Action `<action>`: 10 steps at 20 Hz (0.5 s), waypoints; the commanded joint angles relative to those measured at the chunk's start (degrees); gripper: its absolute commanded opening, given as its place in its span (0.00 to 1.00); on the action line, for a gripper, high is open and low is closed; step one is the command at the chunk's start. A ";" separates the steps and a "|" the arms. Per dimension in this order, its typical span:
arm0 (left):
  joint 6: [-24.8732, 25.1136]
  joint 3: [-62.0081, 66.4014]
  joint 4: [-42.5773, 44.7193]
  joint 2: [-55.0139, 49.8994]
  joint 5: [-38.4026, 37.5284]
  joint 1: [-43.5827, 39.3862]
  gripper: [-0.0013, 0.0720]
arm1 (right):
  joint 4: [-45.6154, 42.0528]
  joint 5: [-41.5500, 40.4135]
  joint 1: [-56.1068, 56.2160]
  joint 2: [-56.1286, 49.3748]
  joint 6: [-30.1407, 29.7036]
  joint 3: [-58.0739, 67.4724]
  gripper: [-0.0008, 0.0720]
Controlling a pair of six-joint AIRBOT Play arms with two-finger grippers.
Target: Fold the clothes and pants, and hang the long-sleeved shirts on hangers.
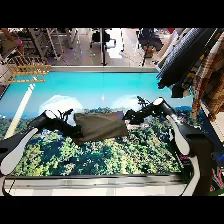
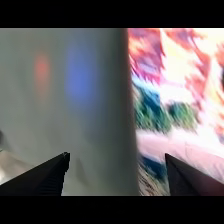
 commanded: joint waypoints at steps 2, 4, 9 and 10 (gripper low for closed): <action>-0.17 0.02 0.68 -0.37 -2.21 0.13 0.03 | 6.45 9.73 2.99 -9.62 0.98 11.80 0.97; -0.17 0.02 0.70 -0.35 -3.54 0.17 0.03 | 6.43 12.90 4.94 -11.19 0.57 14.69 0.69; 0.74 0.02 0.74 3.65 -9.16 0.87 0.03 | 4.59 14.69 2.80 -3.72 1.46 18.32 0.04; 0.79 0.00 0.74 5.90 -10.93 1.16 0.03 | 2.62 14.88 1.27 -0.70 2.97 18.32 0.04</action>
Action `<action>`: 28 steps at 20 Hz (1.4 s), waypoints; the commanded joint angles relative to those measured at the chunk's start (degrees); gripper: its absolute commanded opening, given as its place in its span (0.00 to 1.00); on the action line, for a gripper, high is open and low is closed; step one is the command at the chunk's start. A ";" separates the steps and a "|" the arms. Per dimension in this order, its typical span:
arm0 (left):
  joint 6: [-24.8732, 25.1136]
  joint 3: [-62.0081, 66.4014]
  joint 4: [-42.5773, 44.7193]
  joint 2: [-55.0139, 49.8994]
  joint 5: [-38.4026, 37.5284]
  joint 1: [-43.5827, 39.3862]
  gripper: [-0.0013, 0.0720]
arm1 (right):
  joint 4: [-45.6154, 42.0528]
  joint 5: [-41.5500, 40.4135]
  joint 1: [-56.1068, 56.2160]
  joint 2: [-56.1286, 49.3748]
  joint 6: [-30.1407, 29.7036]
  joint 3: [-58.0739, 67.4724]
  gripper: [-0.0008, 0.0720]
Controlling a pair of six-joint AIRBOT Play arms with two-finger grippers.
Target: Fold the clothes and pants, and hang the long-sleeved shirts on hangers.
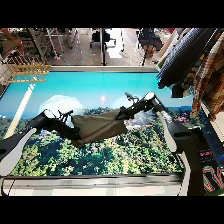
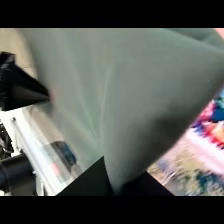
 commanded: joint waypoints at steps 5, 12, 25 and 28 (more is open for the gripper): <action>1.03 -0.39 6.10 16.26 -16.31 0.98 0.03 | -6.97 4.83 -16.90 22.14 12.00 1.42 0.04; 1.03 -10.14 9.33 27.54 -16.90 1.44 0.03 | -15.87 15.74 -49.31 41.42 19.89 -6.29 0.04; 1.03 -13.05 9.35 27.63 -11.17 1.44 0.03 | -60.57 12.92 -68.83 60.26 20.28 -58.27 0.04; 1.05 -12.98 9.42 27.63 -11.04 1.46 0.03 | -62.07 10.64 -68.78 58.25 13.90 -59.74 0.49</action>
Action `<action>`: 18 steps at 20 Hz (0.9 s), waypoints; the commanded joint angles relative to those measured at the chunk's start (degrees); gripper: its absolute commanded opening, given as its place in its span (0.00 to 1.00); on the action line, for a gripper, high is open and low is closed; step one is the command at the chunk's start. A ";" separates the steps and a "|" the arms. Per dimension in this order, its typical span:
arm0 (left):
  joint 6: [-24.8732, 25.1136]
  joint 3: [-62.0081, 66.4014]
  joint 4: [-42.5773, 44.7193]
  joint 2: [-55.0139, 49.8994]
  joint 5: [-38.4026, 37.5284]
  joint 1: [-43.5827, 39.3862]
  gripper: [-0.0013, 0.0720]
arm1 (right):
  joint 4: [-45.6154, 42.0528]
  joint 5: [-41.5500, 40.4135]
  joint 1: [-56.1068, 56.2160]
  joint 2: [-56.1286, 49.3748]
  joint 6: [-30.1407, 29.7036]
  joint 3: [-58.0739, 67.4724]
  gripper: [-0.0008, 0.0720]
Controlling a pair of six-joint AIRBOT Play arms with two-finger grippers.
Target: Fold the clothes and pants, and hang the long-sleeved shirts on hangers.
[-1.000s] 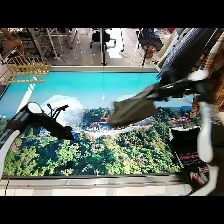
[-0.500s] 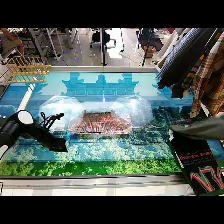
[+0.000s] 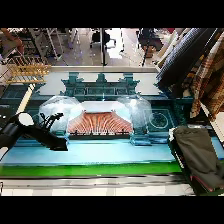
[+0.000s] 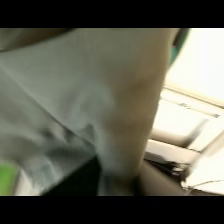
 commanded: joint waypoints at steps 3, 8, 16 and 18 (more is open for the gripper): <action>0.02 1.05 1.25 0.09 0.37 0.66 0.03 | -6.51 -1.38 -0.39 -1.81 -11.06 1.03 0.82; -2.29 12.50 20.00 0.22 -7.45 4.52 0.03 | 32.76 -12.07 2.99 -2.01 -7.67 12.22 0.77; -9.22 18.91 34.71 10.86 1.55 15.06 0.03 | 29.81 -31.41 43.67 -2.03 -20.70 4.22 0.77; -9.22 18.88 34.69 11.82 1.60 15.91 0.03 | 24.22 -42.18 50.88 -2.16 -20.65 3.80 0.61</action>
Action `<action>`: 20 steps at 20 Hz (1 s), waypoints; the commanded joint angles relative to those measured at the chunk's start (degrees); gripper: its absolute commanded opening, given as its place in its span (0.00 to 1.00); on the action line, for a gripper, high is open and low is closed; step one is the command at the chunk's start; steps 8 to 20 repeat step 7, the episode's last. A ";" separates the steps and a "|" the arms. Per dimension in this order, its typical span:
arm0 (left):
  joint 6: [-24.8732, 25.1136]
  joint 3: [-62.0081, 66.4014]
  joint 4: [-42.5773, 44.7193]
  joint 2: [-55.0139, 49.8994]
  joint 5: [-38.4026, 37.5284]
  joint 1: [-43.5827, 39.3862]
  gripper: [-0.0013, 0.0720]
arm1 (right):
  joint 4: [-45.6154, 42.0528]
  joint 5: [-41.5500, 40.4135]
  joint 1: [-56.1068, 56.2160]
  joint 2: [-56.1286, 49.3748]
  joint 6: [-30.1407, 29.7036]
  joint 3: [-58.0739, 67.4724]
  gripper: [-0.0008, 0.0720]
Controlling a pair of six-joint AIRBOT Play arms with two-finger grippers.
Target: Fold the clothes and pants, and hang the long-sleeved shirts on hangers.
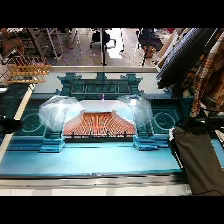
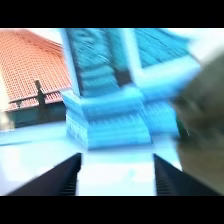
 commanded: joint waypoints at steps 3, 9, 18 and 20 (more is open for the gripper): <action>-0.98 0.52 2.25 2.19 1.79 2.19 0.03 | -7.69 -29.09 14.73 0.00 -1.42 -1.57 0.04; -0.98 0.52 2.27 2.19 1.79 2.19 0.03 | -7.78 -36.81 14.71 0.11 -1.29 -0.57 0.04; -0.98 0.52 2.27 2.19 1.79 2.19 0.03 | -7.78 -36.81 14.71 0.11 -1.29 -0.57 0.04; -0.98 0.52 2.27 2.19 1.79 2.19 0.03 | -7.78 -36.81 14.71 0.11 -1.29 -0.57 0.04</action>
